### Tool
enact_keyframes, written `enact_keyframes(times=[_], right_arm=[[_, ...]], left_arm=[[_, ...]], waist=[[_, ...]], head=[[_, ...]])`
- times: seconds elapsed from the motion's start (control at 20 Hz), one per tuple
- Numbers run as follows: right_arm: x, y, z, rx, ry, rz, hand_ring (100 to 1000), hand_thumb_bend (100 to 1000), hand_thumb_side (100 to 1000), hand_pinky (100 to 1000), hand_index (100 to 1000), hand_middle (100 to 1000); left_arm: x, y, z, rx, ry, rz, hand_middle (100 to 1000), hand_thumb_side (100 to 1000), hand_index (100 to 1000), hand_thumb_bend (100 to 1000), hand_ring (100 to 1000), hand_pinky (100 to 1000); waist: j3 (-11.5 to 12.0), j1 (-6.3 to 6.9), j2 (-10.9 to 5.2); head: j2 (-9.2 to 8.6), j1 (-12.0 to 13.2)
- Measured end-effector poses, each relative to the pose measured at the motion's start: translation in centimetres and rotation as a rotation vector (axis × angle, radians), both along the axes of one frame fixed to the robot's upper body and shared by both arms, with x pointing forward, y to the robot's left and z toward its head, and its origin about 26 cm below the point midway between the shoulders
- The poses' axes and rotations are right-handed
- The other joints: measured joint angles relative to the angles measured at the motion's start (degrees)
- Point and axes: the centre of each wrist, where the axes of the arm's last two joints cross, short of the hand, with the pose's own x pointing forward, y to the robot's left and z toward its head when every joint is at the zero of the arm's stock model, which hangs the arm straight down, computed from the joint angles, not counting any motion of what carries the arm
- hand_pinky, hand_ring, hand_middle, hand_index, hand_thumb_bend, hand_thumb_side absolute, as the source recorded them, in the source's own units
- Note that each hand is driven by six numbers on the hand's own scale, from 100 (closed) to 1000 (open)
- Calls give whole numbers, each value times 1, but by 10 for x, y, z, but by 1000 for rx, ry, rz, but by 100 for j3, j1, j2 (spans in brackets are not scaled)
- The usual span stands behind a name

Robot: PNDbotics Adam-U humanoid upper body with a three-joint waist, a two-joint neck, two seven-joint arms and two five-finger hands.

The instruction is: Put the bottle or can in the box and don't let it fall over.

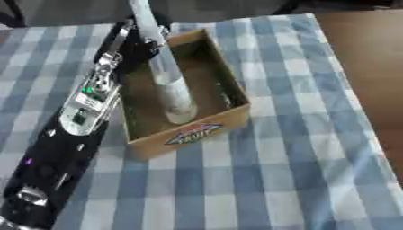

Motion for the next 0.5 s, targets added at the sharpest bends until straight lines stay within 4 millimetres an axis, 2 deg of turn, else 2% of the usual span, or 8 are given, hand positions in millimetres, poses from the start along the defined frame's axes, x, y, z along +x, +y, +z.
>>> enact_keyframes(times=[0.2,0.3,0.35,0.5], right_arm=[[0,0,0,3,0,0,695,298,206,739,749,855],[0,0,0,3,0,-1,695,297,206,739,749,855],[0,0,0,3,0,-1,695,297,206,739,749,855],[0,0,0,3,1,-2,695,297,206,739,749,854]], left_arm=[[1,2,-10,25,43,3,715,484,687,100,1000,936],[1,2,-13,38,55,-2,759,538,717,100,1000,997],[1,3,-14,47,58,-5,777,596,738,100,1000,1000],[1,6,-16,88,59,-14,802,634,773,100,1000,1000]], waist=[[7,2,0],[13,5,0],[19,8,0],[33,26,-1]], head=[[0,-20],[2,-29],[2,-34],[4,-47]])
